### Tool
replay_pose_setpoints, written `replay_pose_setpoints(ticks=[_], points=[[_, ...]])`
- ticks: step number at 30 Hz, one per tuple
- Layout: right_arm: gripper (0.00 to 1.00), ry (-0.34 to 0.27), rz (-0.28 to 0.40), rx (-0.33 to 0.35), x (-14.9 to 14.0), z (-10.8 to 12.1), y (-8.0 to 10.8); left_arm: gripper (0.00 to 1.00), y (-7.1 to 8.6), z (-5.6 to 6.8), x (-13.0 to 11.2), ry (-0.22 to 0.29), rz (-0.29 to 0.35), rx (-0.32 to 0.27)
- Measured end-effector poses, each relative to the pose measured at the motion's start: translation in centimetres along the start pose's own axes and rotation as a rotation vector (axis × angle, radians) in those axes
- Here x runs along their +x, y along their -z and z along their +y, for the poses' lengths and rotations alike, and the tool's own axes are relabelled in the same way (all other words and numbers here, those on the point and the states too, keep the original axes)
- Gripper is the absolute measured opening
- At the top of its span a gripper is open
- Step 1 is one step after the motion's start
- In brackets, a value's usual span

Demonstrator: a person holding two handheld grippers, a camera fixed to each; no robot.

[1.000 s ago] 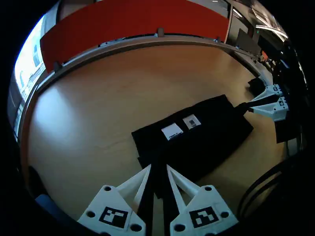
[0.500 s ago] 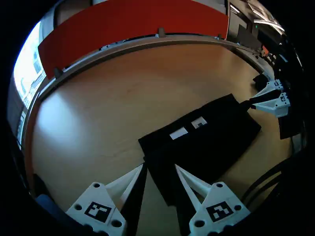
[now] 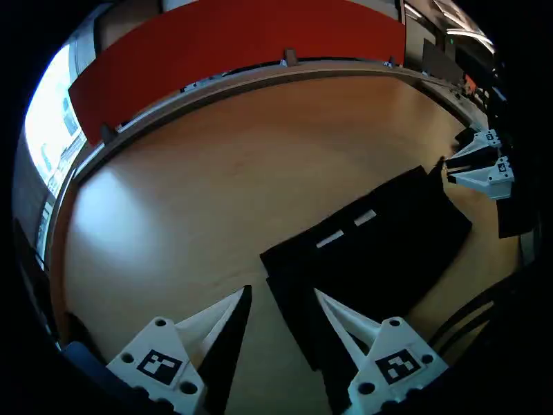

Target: Fold towel

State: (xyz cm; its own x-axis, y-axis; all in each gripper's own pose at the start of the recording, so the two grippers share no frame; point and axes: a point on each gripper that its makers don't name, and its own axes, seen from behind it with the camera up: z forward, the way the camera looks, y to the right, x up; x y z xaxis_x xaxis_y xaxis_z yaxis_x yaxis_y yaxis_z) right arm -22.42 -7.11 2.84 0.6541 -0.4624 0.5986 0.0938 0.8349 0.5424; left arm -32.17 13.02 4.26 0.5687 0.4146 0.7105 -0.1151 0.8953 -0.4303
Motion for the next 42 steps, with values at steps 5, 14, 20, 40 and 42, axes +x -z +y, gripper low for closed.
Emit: replay_pose_setpoints(ticks=[5,14,20,40,42], points=[[0.63,0.000,-0.002,-0.021,0.1,0.5,0.1,0.83,0.2,-0.6,0.4,0.008,0.012,0.017],[0.88,-0.027,0.010,-0.019,0.1,0.0,0.8,1.00,0.8,-0.6,0.5,0.022,0.024,0.002],[0.88,-0.040,0.019,-0.015,0.1,-0.4,1.5,1.00,1.5,-0.6,0.0,0.026,0.025,0.004],[0.88,-0.065,0.044,-0.021,-1.4,-2.2,5.3,1.00,5.0,0.4,-2.2,0.082,0.052,0.004],[0.88,-0.064,0.046,-0.024,-1.6,-2.3,5.7,1.00,5.4,0.5,-2.5,0.090,0.053,0.004]])
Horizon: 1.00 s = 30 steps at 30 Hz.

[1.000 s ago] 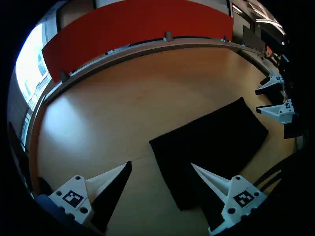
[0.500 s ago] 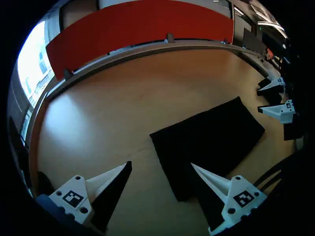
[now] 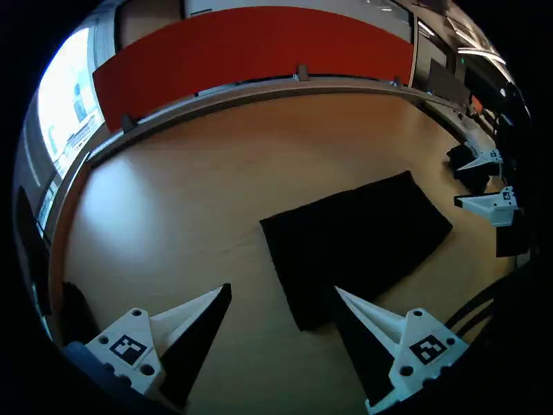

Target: Fold towel

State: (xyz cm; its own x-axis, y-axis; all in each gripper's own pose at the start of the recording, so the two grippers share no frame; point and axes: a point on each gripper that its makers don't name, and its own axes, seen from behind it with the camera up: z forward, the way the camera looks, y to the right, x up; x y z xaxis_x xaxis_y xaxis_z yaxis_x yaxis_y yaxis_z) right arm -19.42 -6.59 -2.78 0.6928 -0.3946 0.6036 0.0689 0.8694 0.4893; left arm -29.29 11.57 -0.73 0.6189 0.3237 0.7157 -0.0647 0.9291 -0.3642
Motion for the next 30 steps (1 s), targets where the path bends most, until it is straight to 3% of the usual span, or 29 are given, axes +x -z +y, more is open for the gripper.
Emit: replay_pose_setpoints(ticks=[12,30], points=[[0.88,-0.006,0.007,-0.015,-1.3,-0.4,2.2,1.00,1.8,0.5,-2.1,0.030,-0.005,0.007],[0.88,0.059,0.001,0.033,-1.7,-0.8,2.0,1.00,3.8,-0.2,-2.9,0.097,0.040,0.049]])
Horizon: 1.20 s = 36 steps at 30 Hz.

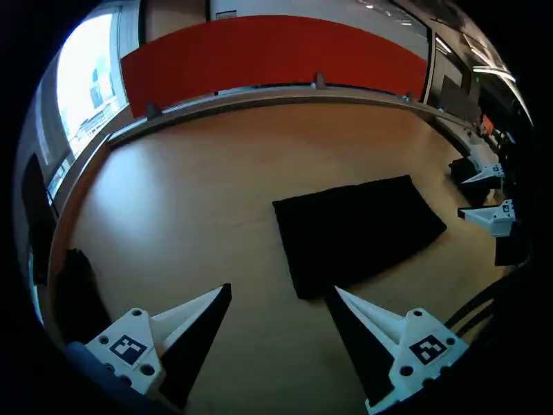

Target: Fold towel

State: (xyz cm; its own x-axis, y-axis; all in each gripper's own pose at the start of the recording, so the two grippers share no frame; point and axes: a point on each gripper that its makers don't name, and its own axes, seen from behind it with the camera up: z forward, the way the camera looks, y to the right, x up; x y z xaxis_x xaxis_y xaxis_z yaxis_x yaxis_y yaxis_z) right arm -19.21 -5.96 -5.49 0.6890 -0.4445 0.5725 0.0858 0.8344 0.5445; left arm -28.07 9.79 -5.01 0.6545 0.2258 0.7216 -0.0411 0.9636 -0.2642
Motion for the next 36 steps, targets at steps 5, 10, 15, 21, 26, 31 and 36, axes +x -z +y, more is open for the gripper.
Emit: replay_pose_setpoints(ticks=[5,10,15,21,26,31,36], points=[[0.88,0.021,-0.006,0.016,-0.2,0.0,-0.2,1.00,1.1,-0.3,-0.1,0.022,0.034,0.014],[0.88,0.038,-0.009,0.035,-0.2,-0.2,-0.6,1.00,2.0,-0.4,-0.1,0.044,0.071,0.023],[0.88,0.064,-0.020,0.054,-0.4,-0.5,-0.8,1.00,2.8,-0.4,0.0,0.055,0.116,0.029],[0.88,0.091,-0.042,0.076,-0.9,-0.5,-1.2,1.00,3.6,-0.2,0.3,0.049,0.166,0.033],[0.88,0.107,-0.057,0.088,-1.2,-0.4,-1.5,1.00,4.1,-0.4,0.3,0.049,0.190,0.048],[0.88,0.118,-0.075,0.100,-1.7,-0.4,-1.8,1.00,4.6,-1.0,0.0,0.055,0.207,0.062],[0.88,0.127,-0.092,0.111,-2.2,-0.4,-2.2,1.00,5.2,-1.5,-0.3,0.047,0.229,0.077]])
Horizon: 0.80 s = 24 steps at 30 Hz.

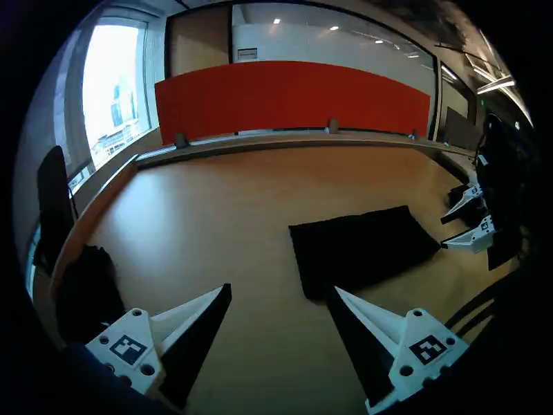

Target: Fold towel

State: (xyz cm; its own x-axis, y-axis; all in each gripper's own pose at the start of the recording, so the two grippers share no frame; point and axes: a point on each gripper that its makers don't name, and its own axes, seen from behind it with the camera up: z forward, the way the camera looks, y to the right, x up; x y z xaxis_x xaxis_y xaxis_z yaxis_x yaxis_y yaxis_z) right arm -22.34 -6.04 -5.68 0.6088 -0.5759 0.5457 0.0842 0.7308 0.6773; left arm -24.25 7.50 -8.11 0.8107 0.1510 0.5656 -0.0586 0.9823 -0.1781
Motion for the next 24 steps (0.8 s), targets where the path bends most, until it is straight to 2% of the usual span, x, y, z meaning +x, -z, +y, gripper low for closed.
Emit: replay_pose_setpoints(ticks=[6,14,24], points=[[0.88,0.011,-0.013,0.012,-0.3,-0.2,-0.4,0.99,0.7,-0.5,-0.8,-0.011,0.005,0.012],[0.85,0.031,-0.035,0.026,-0.7,-0.2,-0.8,1.00,1.8,-0.8,-2.1,0.013,0.000,0.022],[0.72,0.056,-0.075,0.051,-1.8,-0.3,-1.1,1.00,3.3,-0.9,-4.2,0.036,-0.024,0.038]])
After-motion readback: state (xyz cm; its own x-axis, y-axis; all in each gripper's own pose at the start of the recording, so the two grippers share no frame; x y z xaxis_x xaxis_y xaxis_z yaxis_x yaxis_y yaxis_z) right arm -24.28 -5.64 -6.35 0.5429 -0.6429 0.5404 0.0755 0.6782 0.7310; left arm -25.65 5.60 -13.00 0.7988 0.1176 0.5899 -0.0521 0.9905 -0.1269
